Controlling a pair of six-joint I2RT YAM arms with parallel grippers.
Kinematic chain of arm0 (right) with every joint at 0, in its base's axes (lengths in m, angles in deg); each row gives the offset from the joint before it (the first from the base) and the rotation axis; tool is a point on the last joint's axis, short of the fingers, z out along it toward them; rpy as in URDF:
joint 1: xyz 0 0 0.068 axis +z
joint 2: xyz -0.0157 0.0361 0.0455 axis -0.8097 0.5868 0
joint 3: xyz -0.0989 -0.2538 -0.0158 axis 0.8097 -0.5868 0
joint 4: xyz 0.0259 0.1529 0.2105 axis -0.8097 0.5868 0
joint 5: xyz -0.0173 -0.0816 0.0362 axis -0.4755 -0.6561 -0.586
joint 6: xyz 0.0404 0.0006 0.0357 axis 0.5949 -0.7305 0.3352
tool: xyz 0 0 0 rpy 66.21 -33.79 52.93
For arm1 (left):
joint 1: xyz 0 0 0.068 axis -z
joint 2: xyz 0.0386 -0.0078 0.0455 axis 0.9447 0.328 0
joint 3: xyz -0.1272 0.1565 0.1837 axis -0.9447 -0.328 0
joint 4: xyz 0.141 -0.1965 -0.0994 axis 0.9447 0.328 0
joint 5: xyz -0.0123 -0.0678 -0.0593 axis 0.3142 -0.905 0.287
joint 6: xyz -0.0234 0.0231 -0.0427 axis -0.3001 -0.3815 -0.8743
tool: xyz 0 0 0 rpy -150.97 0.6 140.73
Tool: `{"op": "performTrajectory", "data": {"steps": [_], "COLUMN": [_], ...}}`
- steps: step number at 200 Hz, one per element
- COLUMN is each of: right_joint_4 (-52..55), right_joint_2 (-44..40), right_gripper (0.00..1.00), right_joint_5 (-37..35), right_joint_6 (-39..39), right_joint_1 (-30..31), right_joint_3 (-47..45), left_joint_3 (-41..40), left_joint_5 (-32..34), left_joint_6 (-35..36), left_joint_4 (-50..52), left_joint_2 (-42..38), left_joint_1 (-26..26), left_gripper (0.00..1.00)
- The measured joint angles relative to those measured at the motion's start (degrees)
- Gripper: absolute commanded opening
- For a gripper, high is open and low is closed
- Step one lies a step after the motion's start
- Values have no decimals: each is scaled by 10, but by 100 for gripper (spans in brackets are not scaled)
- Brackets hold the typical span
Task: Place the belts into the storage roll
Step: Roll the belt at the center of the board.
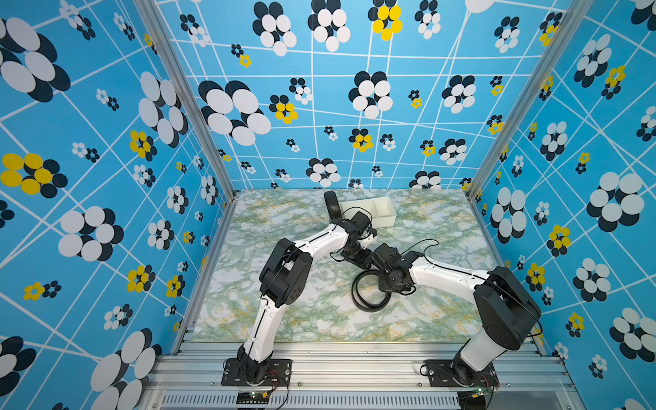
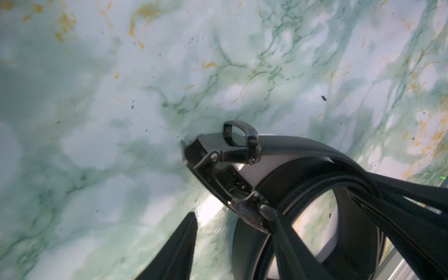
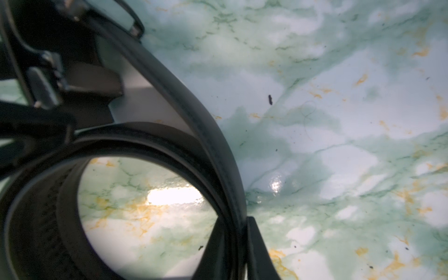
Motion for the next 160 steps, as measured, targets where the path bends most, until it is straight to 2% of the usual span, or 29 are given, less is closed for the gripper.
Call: {"op": "performTrajectory", "data": {"steps": [41,89,98,107,119,138,160], "right_joint_4": [0,0,0,0,1,-7,-1], "right_joint_2": [1,1,1,1,2,10,23], "right_gripper": [10,10,10,10,12,18,23], "right_joint_5": [0,0,0,0,-1,-7,-10], "right_joint_6": [0,0,0,0,0,-4,-4], "right_joint_1": [0,0,0,0,0,0,0], "right_joint_3": [0,0,0,0,1,9,14], "left_joint_3": [41,111,120,125,127,128,113], "left_joint_5": [5,61,76,87,99,106,108], "left_joint_6": [-2,-14,-16,-19,-19,-10,-5], "left_joint_4": [20,61,68,71,78,85,78], "left_joint_2": [29,84,89,91,94,95,87], "left_joint_1": [0,7,8,8,6,5,3], "left_gripper": [58,53,45,23,8,0,0]}}
